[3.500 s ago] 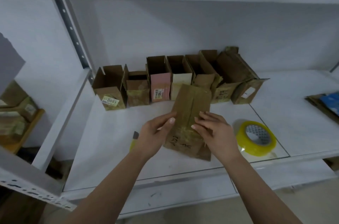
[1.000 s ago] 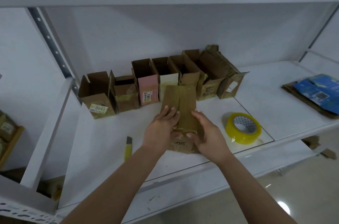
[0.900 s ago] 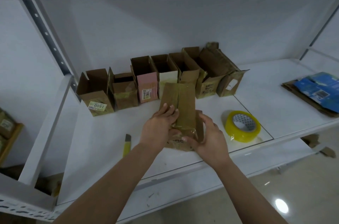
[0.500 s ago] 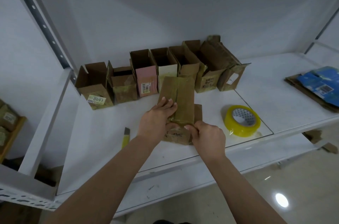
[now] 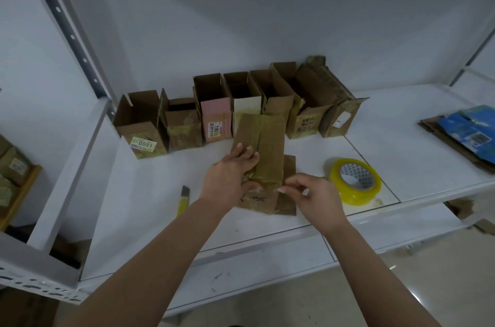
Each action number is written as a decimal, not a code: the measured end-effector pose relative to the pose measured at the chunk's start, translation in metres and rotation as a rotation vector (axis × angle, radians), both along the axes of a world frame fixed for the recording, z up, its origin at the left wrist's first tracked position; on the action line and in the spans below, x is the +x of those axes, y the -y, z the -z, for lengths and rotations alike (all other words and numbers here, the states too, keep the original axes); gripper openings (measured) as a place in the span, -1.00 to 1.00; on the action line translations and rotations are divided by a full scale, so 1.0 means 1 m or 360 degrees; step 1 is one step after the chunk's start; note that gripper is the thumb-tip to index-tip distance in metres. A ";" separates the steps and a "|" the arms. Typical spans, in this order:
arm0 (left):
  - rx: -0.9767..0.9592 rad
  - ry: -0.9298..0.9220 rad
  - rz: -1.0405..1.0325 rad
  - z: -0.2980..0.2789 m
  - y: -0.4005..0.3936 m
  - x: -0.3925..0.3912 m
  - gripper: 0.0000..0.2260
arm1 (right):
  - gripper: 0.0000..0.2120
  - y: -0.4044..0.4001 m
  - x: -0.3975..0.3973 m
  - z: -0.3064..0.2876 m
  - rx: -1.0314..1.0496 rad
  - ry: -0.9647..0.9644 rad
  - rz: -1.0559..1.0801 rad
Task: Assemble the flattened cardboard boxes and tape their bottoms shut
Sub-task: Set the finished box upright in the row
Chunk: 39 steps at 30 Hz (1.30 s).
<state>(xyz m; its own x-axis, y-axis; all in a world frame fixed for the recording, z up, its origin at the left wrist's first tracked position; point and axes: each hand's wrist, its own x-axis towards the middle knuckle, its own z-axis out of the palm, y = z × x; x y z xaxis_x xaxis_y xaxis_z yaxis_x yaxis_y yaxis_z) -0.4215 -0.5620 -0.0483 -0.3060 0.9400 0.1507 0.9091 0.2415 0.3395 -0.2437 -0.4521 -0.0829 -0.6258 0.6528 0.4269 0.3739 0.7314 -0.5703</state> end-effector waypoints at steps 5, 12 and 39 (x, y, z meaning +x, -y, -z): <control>0.0023 0.0028 -0.0012 0.001 0.001 -0.001 -0.40 | -0.71 0.010 -0.016 -0.003 0.0360 0.0074 0.0127; -0.0009 0.0039 -0.0027 0.002 -0.001 -0.002 -0.40 | -0.55 0.009 -0.022 -0.006 0.0446 0.0254 0.0171; -0.0399 0.0577 -0.0953 -0.038 -0.053 0.001 -0.13 | -0.70 -0.013 -0.005 -0.032 -0.0424 0.0122 0.0121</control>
